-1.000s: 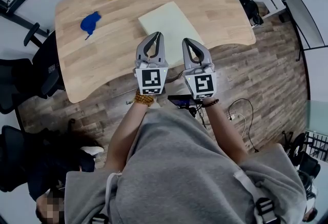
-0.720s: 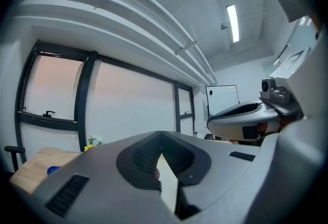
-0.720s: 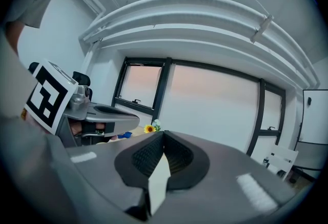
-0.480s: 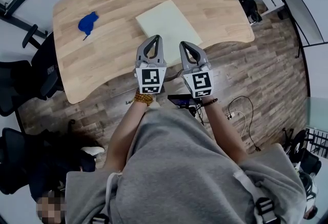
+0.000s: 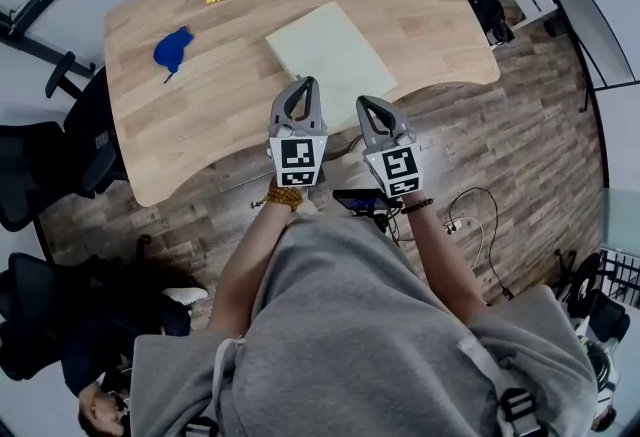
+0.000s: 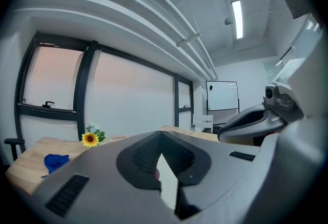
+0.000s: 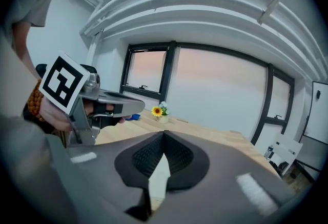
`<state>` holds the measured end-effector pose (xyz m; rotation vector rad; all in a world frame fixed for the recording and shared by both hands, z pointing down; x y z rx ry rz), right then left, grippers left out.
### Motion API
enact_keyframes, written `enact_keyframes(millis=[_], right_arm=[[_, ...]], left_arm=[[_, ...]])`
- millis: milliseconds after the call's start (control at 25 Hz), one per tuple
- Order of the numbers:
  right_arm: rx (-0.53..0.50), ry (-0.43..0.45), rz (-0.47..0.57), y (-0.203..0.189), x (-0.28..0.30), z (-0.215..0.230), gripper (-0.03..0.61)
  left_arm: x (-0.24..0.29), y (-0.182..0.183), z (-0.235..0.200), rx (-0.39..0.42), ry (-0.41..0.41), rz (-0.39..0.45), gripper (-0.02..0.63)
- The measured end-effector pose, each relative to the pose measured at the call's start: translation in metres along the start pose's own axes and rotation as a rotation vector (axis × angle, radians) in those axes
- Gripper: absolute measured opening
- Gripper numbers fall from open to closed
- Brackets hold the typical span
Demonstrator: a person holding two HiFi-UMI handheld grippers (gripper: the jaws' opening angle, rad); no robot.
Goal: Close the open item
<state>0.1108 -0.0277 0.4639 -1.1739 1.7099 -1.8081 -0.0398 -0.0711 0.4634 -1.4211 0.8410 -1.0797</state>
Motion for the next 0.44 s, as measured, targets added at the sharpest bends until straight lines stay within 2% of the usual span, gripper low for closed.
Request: enact_keyframes(millis=[280, 440], right_arm=[[-0.018, 0.002, -0.057, -0.026, 0.004, 0.006, 0.009], [-0.102, 0.033, -0.103, -0.038, 0.007, 0.01, 0.009]], left_arm=[[-0.003, -0.018, -0.004, -0.004, 0.009, -0.053, 0.009], [-0.007, -0.031, -0.004, -0.009, 0.01, -0.112, 0.009]])
Point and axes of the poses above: the fingertips, and each gripper's own axes: x forward along the fingers, z to its right, y out of its top, the point moved 7 cm from there along -x, backward along the fingers, and after that the axes turned 9 degrees about y, right-handed, at the moved point
